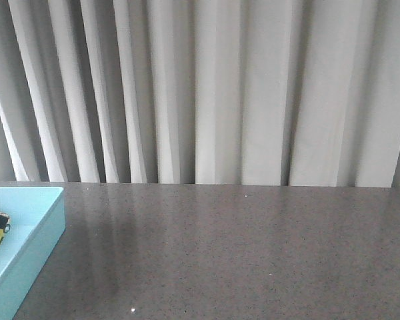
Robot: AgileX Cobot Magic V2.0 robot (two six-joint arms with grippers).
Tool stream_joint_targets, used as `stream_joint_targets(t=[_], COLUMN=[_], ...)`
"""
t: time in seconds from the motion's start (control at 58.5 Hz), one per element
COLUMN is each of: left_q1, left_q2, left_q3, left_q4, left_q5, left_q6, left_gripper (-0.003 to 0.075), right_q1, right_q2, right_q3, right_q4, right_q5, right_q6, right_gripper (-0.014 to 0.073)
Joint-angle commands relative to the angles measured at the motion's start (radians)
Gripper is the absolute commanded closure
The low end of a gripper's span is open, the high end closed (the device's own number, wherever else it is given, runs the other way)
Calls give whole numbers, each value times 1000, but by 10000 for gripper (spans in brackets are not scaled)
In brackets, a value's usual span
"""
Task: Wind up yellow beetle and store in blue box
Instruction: 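Lift the car with the left gripper and move it over the blue box, then lower the car into the blue box and open the left gripper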
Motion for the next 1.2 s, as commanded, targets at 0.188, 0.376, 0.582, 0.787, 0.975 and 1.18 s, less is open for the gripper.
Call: stream_joint_targets(t=[0.188,0.376,0.582,0.787,0.975,1.18], left_q1=[0,0,0,0,-6,-6], left_q2=[-61,-103,-209,-374,-525,-697], left_q3=[-34,-34,-34,-34,-34,52], left_q4=[-23,-30,-106,-290,-319,-417], left_q5=[-64,-65,-52,-2,92,184], left_q6=[-102,-146,-170,-166,-154,-129], left_gripper=[240,260,438,729,727,727], right_q1=[-5,-5,-5,-5,-5,-5], right_q2=[25,25,25,25,25,25], right_q3=[-19,-19,-19,-19,-19,-19], right_q4=[-24,-24,-24,-24,-24,-24], right_q5=[-77,-77,-77,-77,-77,-77], right_q6=[-2,-2,-2,-2,-2,-2], right_gripper=[601,601,601,601,601,601])
